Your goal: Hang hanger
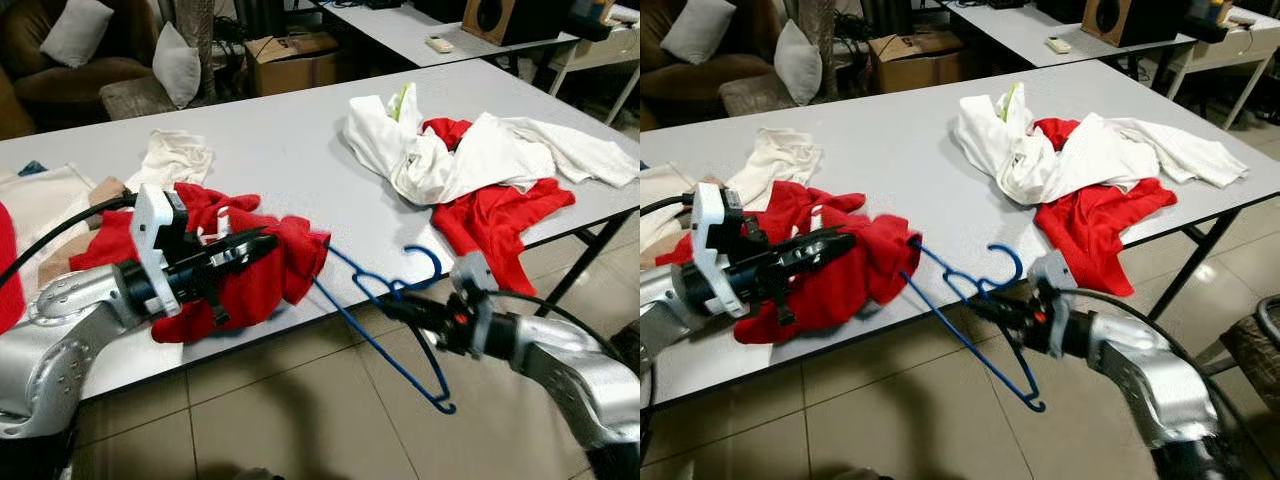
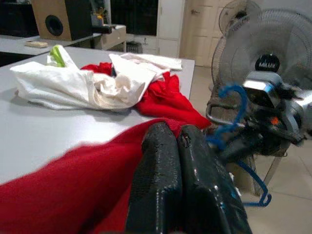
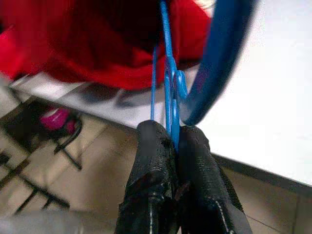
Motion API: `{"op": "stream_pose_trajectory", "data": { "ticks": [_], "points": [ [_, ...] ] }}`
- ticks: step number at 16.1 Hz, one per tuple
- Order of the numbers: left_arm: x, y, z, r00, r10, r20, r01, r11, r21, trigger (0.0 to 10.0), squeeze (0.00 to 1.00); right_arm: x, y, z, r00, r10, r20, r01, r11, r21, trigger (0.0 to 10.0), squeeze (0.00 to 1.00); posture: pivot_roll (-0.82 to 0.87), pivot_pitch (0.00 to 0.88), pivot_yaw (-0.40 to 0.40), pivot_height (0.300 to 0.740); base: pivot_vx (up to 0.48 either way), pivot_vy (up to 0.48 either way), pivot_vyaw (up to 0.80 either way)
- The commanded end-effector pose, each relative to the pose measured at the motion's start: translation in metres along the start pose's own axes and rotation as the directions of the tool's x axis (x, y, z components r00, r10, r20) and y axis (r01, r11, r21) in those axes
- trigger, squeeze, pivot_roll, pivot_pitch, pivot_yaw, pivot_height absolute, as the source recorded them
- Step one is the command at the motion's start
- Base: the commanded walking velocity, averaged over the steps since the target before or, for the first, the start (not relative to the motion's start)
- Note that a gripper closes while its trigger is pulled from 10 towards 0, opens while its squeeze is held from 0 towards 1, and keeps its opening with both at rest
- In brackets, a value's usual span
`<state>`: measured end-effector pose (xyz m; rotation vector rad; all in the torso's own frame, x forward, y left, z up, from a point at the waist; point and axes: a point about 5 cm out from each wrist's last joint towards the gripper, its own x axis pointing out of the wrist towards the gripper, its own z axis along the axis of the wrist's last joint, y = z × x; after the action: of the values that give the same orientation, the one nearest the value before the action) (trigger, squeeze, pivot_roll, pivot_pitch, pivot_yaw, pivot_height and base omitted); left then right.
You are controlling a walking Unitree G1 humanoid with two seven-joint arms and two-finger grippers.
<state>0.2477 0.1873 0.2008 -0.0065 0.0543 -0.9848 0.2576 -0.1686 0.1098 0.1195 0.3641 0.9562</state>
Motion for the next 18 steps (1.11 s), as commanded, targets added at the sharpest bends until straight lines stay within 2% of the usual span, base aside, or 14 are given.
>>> {"op": "stream_pose_trajectory", "data": {
  "ticks": [1, 3, 5, 6, 7, 11, 12, 13, 15, 16, 18],
  "points": [
    [-0.007, -0.001, 0.005, 1.0, 0.002, -0.011, -0.002, 1.0, 0.028, 0.0, 0.0, -0.003, -0.012, 0.003, 0.994, -0.098, 0.044, 0.095, 0.993, 0.062, 10.0, 0.0, -0.04, 0.0, 0.032, 0.74, 0.0, 0.0, 0.0],
    [-0.01, -0.002, 0.002, 0.999, -0.001, -0.036, 0.002, 1.0, 0.028, 0.0, 0.0, -0.001, -0.017, 0.005, 0.985, -0.145, 0.098, 0.132, 0.982, 0.135, 10.0, 0.0, -0.03, 0.0, 0.027, 0.74, 0.0, 0.0, 0.0],
    [-0.011, -0.009, -0.011, 0.995, -0.021, -0.101, 0.023, 0.999, 0.025, 0.0, 0.0, 0.003, -0.012, 0.009, 0.965, -0.131, 0.229, 0.065, 0.959, 0.277, 10.0, 0.0, -0.03, 0.0, 0.024, 0.74, 0.0, 0.0, 0.0],
    [-0.01, -0.01, -0.013, 0.994, -0.023, -0.11, 0.026, 0.999, 0.025, 0.0, 0.0, 0.004, -0.011, 0.009, 0.96, -0.132, 0.246, 0.053, 0.952, 0.302, 10.0, 0.0, -0.03, 0.0, 0.024, 0.74, 0.0, 0.0, 0.0],
    [-0.008, -0.013, -0.02, 0.988, -0.033, -0.151, 0.039, 0.999, 0.035, 0.0, 0.0, 0.007, -0.007, 0.007, 0.948, -0.126, 0.292, 0.007, 0.926, 0.377, 10.0, 0.0, -0.03, 0.0, 0.023, 0.74, 0.0, 0.0, 0.0],
    [-0.011, -0.015, -0.033, 0.974, -0.034, -0.226, 0.046, 0.998, 0.05, 0.0, 0.0, 0.006, -0.004, 0.011, 0.921, -0.12, 0.371, -0.064, 0.892, 0.448, 10.0, 0.0, -0.03, 0.0, 0.021, 0.74, 0.0, 0.0, 0.0],
    [-0.011, -0.014, -0.036, 0.971, -0.009, -0.239, 0.027, 0.997, 0.072, 0.0, 0.0, 0.005, -0.001, 0.007, 0.947, -0.101, 0.305, -0.027, 0.92, 0.39, 10.0, 0.0, -0.03, 0.0, 0.021, 0.74, 0.0, 0.0, 0.0],
    [-0.011, -0.007, -0.037, 0.968, 0.063, -0.241, -0.038, 0.993, 0.109, 0.0, 0.0, 0.002, 0.003, 0.001, 0.976, -0.07, 0.205, 0.008, 0.958, 0.285, 10.0, 0.0, -0.03, 0.0, 0.021, 0.74, 0.0, 0.0, 0.0],
    [-0.017, 0.015, -0.037, 0.938, 0.247, -0.244, -0.198, 0.958, 0.209, 0.0, 0.0, -0.014, 0.01, -0.001, 0.99, -0.032, 0.138, 0.006, 0.983, 0.184, 10.0, 0.0, -0.03, 0.0, 0.017, 0.74, 0.0, 0.0, 0.0],
    [-0.022, 0.029, -0.033, 0.91, 0.356, -0.212, -0.298, 0.918, 0.262, 0.0, 0.0, -0.029, 0.013, -0.001, 0.995, -0.012, 0.096, 0.0, 0.992, 0.129, 10.0, 0.0, -0.03, 0.0, 0.022, 0.74, 0.0, 0.0, 0.0],
    [-0.032, 0.045, -0.018, 0.883, 0.453, -0.124, -0.407, 0.869, 0.282, 0.0, 0.0, -0.063, 0.021, 0.005, 0.998, 0.024, 0.064, -0.027, 0.999, 0.038, 10.0, 0.0, -0.05, 0.0, 0.032, 0.74, 0.0, 0.0, 0.0]
  ]
}}
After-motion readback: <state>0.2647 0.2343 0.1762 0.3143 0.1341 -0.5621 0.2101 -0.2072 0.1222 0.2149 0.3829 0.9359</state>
